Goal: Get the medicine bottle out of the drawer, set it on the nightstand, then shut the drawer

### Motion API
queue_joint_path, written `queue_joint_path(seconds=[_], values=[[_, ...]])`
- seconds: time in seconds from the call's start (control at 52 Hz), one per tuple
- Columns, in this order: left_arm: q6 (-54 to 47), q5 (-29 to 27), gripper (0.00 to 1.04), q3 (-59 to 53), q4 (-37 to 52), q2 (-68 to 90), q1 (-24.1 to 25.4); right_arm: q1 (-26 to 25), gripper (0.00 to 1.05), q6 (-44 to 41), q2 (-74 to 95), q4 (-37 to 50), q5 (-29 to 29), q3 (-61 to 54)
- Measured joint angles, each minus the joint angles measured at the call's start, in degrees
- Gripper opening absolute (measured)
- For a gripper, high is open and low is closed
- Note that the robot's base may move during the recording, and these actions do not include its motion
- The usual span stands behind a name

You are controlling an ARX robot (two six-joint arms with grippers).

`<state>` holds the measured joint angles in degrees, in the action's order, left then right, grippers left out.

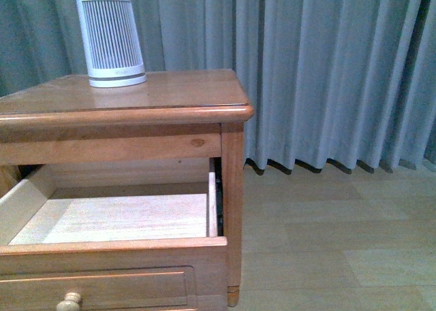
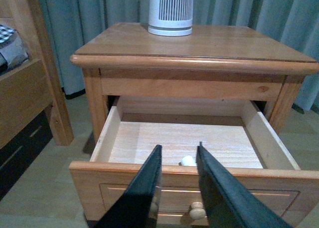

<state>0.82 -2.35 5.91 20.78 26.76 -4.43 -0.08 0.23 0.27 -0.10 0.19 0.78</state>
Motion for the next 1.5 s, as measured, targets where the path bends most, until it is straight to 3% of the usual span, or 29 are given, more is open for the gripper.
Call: queue_joint_path(seconds=[0.077,0.538,0.596,0.635,0.827,0.904,1.019,1.154,1.346,1.5], values=[[-0.2,1.9,0.03,-1.1,-1.2,-2.3,3.8,0.0,0.98,0.0,0.0,0.0,0.0,0.0],[-0.2,2.2,0.03,-5.4,-6.6,-12.5,4.2,-0.1,0.98,0.1,0.0,-0.1,-1.0,0.0],[-0.2,2.2,0.03,-5.4,-7.9,-14.0,4.2,-4.2,0.98,5.9,9.2,-6.7,-15.0,4.9],[-0.2,2.2,0.03,-5.4,-8.6,-14.5,4.2,-4.2,0.98,7.0,15.9,-5.6,-18.1,8.5],[-0.2,2.2,0.04,-5.4,-13.8,-18.9,4.2,0.7,0.98,6.8,45.4,3.5,-14.7,29.6],[-0.2,2.4,0.16,-5.4,-19.8,-24.3,4.2,3.2,0.98,5.6,55.9,5.0,-12.5,36.8],[-0.3,2.3,0.35,-5.4,-20.6,-26.1,4.2,6.8,0.98,4.6,72.3,2.7,-8.7,48.6],[-0.2,2.3,0.67,-5.4,-20.6,-26.4,4.2,11.4,0.98,6.6,96.3,-7.5,-4.4,66.3],[-0.3,2.3,0.96,-5.4,-20.6,-26.4,4.2,15.6,0.98,9.7,114.6,-14.2,-0.3,79.5],[-0.3,2.3,0.98,-5.4,-20.6,-26.4,4.2,18.2,0.98,10.9,123.0,-17.8,1.3,87.1]])
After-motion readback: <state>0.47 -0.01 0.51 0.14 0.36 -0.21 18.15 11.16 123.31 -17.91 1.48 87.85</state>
